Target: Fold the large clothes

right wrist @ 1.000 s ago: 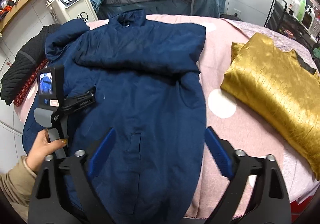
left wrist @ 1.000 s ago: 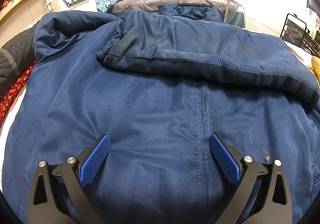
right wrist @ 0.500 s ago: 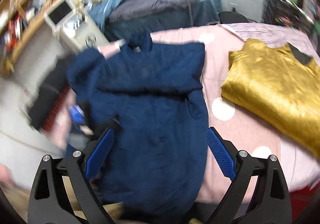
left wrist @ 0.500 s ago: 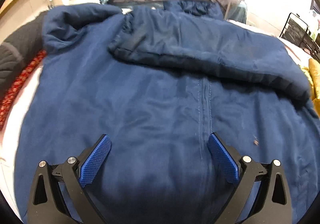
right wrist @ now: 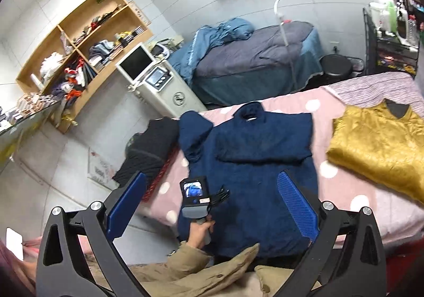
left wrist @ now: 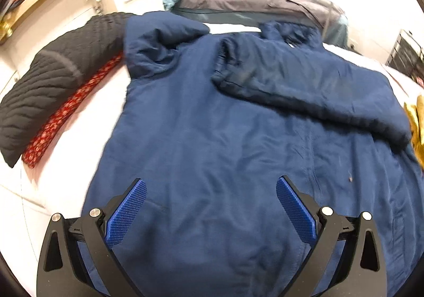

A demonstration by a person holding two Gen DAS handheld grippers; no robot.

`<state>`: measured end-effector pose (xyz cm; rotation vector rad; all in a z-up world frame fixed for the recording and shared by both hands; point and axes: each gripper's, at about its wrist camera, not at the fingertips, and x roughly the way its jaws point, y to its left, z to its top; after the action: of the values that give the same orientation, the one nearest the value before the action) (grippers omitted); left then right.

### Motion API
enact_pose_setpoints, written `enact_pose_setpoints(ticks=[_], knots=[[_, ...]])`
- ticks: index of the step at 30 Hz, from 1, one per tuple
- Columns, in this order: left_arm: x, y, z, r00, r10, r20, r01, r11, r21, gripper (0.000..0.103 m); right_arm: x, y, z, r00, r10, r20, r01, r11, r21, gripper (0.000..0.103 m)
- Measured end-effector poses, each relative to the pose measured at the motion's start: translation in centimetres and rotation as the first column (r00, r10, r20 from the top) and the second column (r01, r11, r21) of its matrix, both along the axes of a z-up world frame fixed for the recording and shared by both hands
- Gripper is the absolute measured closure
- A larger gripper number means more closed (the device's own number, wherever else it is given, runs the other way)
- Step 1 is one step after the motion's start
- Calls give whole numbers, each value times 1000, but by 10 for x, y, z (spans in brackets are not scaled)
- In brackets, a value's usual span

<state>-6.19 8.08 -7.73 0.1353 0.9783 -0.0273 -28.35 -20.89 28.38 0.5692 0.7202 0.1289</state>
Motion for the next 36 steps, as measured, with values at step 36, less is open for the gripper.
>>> enact_pose_setpoints(ticks=[36], knots=[[285, 166, 49, 991, 9, -133, -76, 862, -502, 7, 132, -30, -258, 972, -36, -231, -36, 953, -302, 5]])
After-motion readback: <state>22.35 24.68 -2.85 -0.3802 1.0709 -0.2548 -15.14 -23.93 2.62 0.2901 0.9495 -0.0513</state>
